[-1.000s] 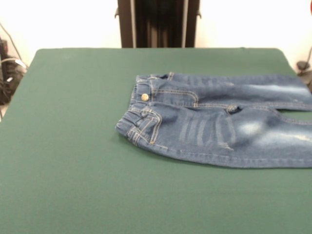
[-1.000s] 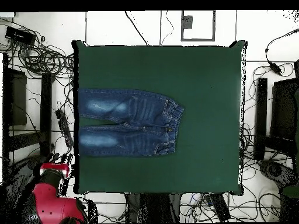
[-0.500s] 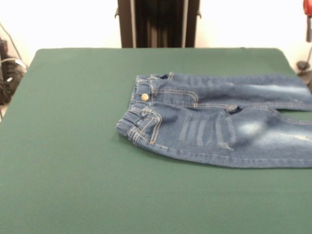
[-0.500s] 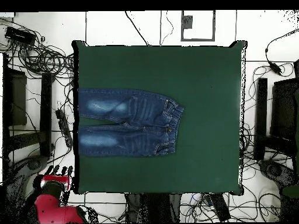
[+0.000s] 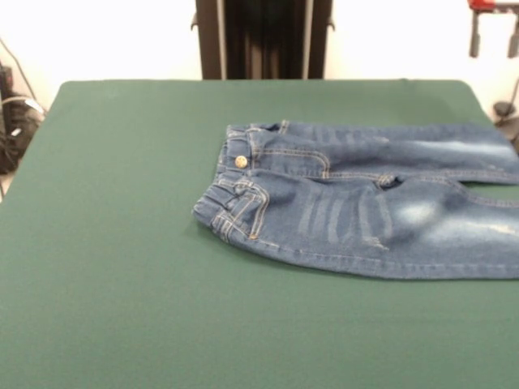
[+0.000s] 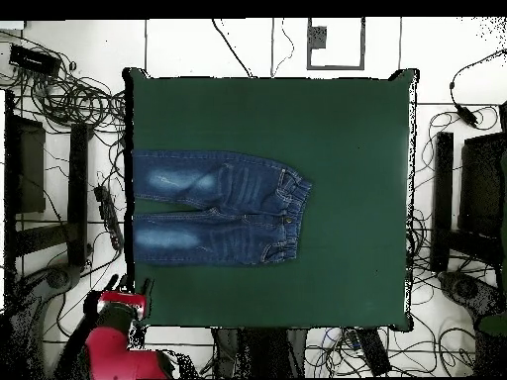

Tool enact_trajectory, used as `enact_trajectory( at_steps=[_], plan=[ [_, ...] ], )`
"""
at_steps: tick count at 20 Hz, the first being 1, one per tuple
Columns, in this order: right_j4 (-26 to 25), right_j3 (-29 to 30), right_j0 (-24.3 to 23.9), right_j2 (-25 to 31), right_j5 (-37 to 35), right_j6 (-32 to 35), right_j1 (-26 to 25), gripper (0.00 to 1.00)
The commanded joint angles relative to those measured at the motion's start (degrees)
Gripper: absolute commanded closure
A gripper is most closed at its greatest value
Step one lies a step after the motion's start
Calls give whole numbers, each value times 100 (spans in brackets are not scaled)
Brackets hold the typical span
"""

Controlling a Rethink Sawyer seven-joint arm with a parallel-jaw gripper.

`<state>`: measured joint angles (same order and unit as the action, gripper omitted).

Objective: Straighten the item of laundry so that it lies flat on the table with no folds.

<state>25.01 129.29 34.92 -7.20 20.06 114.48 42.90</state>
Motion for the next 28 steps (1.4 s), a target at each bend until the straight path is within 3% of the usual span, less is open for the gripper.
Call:
enact_trajectory(
  at_steps=[1, 9, 12, 14, 18, 23, 28],
  plan=[
    [-528, -28, -619, -728, -1051, -150, 295, 0],
    [-1710, -643, -2461, -205, -433, 232, -476, 0],
    [-1887, -1067, -2790, -407, -465, 41, -688, 0],
    [-2093, -1353, -3093, -429, -679, -108, -653, 0],
    [-2753, -1765, -3969, 19, -1297, -377, -395, 0],
    [-3320, -2034, -4723, 547, -1820, -372, -221, 0],
    [-3551, -1980, -4926, 839, -2109, -138, -36, 0]
  ],
)
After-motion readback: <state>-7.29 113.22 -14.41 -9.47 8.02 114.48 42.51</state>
